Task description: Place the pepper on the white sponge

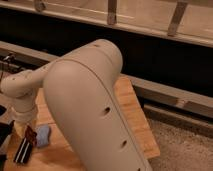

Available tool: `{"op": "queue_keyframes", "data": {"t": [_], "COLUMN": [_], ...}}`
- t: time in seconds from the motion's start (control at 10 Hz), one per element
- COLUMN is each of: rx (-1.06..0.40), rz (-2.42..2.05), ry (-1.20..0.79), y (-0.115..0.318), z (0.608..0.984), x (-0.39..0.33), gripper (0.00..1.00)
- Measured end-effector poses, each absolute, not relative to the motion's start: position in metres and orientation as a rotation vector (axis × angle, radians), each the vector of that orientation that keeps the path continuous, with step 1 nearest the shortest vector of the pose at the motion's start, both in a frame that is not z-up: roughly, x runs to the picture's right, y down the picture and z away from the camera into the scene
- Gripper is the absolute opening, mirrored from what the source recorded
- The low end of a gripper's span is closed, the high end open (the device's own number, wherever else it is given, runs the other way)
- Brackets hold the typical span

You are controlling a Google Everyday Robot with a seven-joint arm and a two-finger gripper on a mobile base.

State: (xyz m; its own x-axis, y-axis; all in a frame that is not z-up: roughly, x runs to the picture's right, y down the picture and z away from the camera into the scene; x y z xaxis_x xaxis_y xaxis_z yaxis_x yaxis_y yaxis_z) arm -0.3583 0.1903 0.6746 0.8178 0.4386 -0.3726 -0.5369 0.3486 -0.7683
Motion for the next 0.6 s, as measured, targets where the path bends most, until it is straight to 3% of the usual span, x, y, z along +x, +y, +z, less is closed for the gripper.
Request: {"op": "queue_keyframes", "data": {"t": [0.6], "rx": [-1.097], "rz": [0.7], "ry": [0.07], "y": [0.196], "z": [0.712], "x": [-0.347], "gripper": [0.07]}}
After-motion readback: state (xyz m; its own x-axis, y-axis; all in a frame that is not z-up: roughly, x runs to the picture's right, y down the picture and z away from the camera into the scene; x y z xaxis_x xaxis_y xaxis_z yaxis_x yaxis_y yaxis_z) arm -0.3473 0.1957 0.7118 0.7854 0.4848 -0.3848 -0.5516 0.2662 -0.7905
